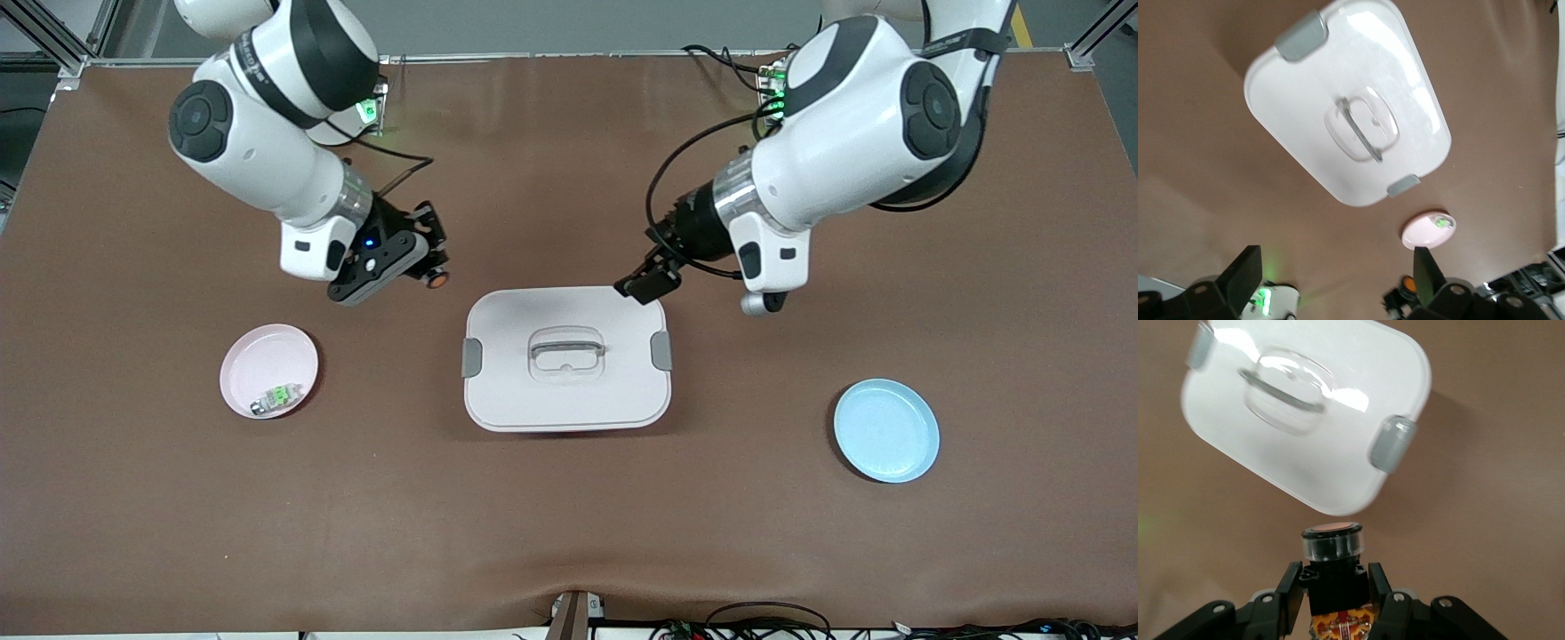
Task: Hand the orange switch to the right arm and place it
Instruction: 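Carry the switch with the right gripper to the white plate while the left gripper withdraws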
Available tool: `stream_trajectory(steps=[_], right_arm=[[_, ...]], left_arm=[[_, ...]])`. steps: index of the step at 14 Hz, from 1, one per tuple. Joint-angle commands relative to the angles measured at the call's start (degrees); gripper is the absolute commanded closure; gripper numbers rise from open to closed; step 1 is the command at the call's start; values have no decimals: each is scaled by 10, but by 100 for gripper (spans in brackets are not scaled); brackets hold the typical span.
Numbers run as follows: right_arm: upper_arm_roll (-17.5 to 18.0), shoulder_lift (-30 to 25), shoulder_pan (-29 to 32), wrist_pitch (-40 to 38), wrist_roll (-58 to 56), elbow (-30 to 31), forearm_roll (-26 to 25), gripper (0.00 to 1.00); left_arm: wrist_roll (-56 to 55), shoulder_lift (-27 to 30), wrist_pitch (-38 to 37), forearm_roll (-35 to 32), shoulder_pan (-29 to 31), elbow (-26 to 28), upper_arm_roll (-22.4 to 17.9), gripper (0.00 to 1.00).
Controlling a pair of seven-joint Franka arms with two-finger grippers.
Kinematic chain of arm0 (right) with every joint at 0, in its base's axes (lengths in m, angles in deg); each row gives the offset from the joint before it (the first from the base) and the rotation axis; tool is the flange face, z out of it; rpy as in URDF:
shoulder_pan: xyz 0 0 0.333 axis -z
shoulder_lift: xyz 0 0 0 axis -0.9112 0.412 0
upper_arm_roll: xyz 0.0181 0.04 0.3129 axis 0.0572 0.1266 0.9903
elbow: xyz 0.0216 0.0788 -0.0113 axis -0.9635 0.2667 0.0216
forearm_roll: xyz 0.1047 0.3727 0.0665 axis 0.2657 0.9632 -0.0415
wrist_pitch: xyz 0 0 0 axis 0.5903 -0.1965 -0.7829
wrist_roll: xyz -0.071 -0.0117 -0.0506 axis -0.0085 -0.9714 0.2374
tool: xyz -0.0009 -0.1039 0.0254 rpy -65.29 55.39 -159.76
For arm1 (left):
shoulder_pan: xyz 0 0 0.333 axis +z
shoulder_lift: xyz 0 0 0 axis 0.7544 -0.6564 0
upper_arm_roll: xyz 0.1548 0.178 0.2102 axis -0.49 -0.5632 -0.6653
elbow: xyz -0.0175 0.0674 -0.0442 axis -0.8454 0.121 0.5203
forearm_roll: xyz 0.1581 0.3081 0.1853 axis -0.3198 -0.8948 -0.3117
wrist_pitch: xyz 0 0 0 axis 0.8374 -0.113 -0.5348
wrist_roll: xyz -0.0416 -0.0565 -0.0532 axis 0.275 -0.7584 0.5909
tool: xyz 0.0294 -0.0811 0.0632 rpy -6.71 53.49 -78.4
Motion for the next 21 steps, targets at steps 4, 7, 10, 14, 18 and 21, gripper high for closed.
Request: stream_trajectory(steps=[4,7,10,14,18,21], right_arm=[[7,-6,61,-3,-184,32,-59,100],[7,-14,106,36,-305,81,-84,100],[7,-32,155,117,-428,161,-86,100],[7,-30,215,230,-594,232,-86,100],[7,-25,244,307,-673,276,-108,100],[7,6,263,373,-704,293,-114,100]], left_arm=[[89,19,-76,-57,42,4,2,0],[158,20,-102,-76,71,2,2,0],[252,20,-105,-136,86,2,2,0],[357,20,-106,-196,127,1,2,0],[395,25,-140,-197,188,1,2,0],[542,44,-177,-218,225,5,2,0]])
